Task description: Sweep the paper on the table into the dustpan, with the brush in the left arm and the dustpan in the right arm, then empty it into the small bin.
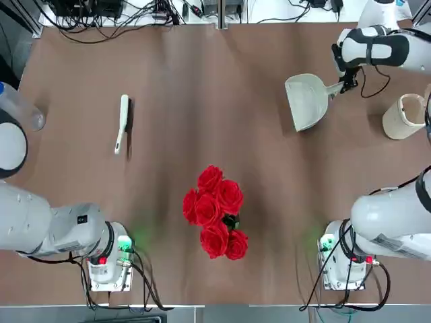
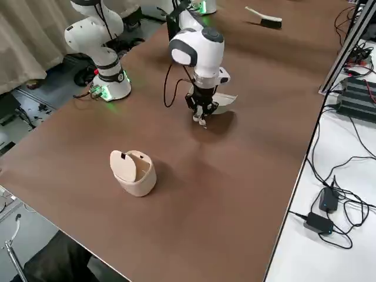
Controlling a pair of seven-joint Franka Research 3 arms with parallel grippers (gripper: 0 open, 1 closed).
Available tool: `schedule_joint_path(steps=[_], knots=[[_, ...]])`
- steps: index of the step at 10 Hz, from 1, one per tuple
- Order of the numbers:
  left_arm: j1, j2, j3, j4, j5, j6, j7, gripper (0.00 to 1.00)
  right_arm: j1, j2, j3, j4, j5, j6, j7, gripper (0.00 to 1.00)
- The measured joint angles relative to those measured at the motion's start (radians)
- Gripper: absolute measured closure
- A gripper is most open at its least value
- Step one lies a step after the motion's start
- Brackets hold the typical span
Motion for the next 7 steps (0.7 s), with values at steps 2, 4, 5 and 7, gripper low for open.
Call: schedule_joint_path(steps=[2, 4, 5, 7], knots=[[-0.001, 0.0, -0.027, 0.0, 0.0, 0.0, -0.003, 0.0, -0.019, 0.033, -0.001, 0.0, -0.011, 0.031, 0.0, 0.67], [-0.001, 0.0, -0.043, 0.0, 0.0, 0.0, -0.005, 0.0, -0.045, 0.059, -0.001, 0.0, -0.021, 0.054, -0.004, 0.67], [0.0, 0.0, -0.043, 0.0, 0.0, 0.0, -0.004, 0.0, -0.055, 0.066, -0.001, 0.001, -0.027, 0.06, -0.005, 0.67], [0.004, 0.0, -0.042, 0.0, 0.0, -0.001, -0.001, 0.0, -0.058, 0.073, -0.001, 0.001, -0.03, 0.064, -0.005, 0.67]])
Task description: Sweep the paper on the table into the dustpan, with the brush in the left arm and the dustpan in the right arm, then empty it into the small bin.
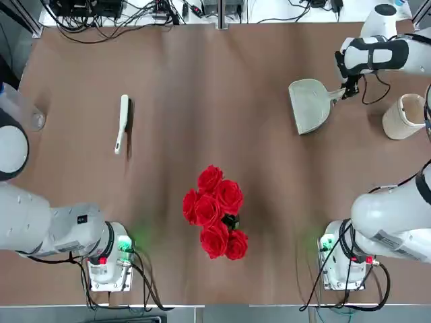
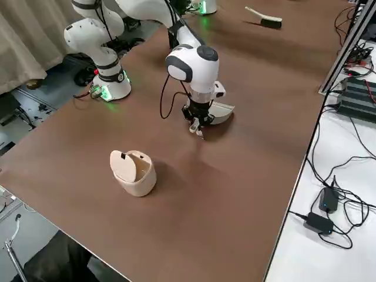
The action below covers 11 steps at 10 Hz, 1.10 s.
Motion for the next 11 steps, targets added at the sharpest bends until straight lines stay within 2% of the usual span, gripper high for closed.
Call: schedule_joint_path(steps=[8, 9, 11], knots=[[0.003, 0.0, 0.001, -0.004, 0.0, -0.005, 0.0, 0.0, 0.0, 0.041, 0.003, 0.001, 0.0, 0.023, 0.003, 0.65], [0.003, 0.0, 0.001, -0.004, 0.0, -0.005, 0.0, 0.0, 0.001, 0.041, 0.004, 0.002, 0.0, 0.02, 0.005, 0.55], [0.003, 0.0, 0.001, -0.004, 0.0, -0.005, 0.0, 0.0, 0.001, 0.041, 0.008, 0.006, 0.0, 0.015, 0.009, 0.22]])
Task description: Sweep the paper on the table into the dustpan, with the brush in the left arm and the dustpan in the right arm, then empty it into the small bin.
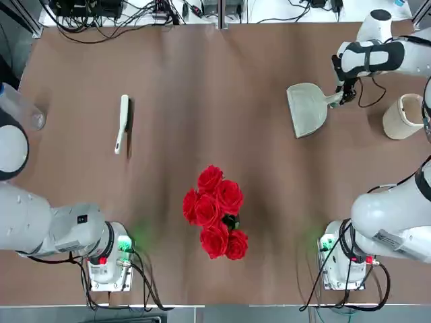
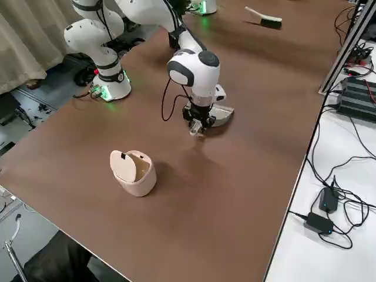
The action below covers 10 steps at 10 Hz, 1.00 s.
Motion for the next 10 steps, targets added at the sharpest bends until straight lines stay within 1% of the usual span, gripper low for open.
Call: schedule_joint_path(steps=[1, 2, 4, 6, 8, 9, 10], knots=[[0.0, 0.0, 0.0, 0.0, 0.0, 0.0, 0.0, 0.0, 0.0, 0.0, 0.002, 0.005, 0.0, -0.009, 0.003, 0.09], [0.0, 0.0, 0.0, 0.0, 0.0, 0.0, 0.0, 0.0, 0.0, 0.0, 0.005, 0.023, 0.0, -0.052, 0.004, 0.03], [0.0, 0.0, 0.0, 0.0, 0.0, 0.0, 0.0, 0.0, 0.006, -0.001, 0.016, 0.111, 0.008, -0.204, 0.007, 0.03], [0.0, 0.0, 0.0, 0.0, 0.0, 0.0, 0.0, 0.0, 0.016, -0.007, 0.021, 0.21, 0.049, -0.345, 0.025, 0.03], [0.0, 0.001, 0.0, 0.0, 0.0, 0.0, 0.0, 0.0, 0.03, -0.013, 0.021, 0.339, 0.077, -0.498, 0.104, 0.03], [0.001, 0.001, 0.001, 0.0, 0.0, 0.0, 0.0, 0.0, 0.035, -0.015, 0.022, 0.397, 0.085, -0.555, 0.15, 0.03], [0.001, 0.001, 0.001, 0.0, 0.0, 0.0, 0.0, 0.0, 0.038, -0.016, 0.022, 0.437, 0.094, -0.594, 0.203, 0.03]])
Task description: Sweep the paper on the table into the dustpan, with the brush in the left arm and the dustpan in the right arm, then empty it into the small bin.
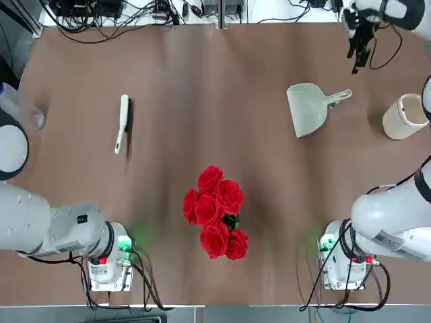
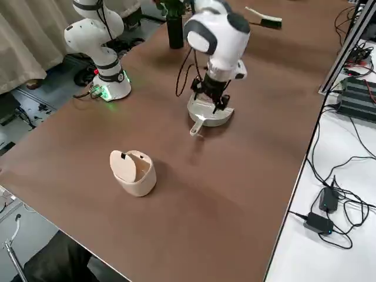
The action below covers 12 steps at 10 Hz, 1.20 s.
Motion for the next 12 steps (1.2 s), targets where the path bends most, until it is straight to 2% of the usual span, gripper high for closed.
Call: schedule_joint_path(steps=[4, 8, 10, 12], knots=[[0.001, 0.0, 0.003, 0.0, 0.0, 0.0, 0.009, 0.0, 0.027, -0.001, 0.0, 0.137, 0.007, -0.138, 0.32, 0.03], [0.002, 0.001, 0.004, 0.0, 0.0, 0.0, 0.027, 0.0, 0.044, -0.002, 0.004, 0.267, 0.009, -0.26, 0.774, 0.03], [0.002, 0.002, 0.006, 0.0, 0.0, 0.0, 0.063, 0.0, 0.048, -0.004, 0.022, 0.3, 0.011, -0.272, 1.02, 0.04], [0.002, 0.002, 0.008, 0.0, 0.0, 0.0, 0.078, 0.0, 0.049, -0.032, 0.023, 0.316, 0.071, -0.273, 1.144, 0.04]])
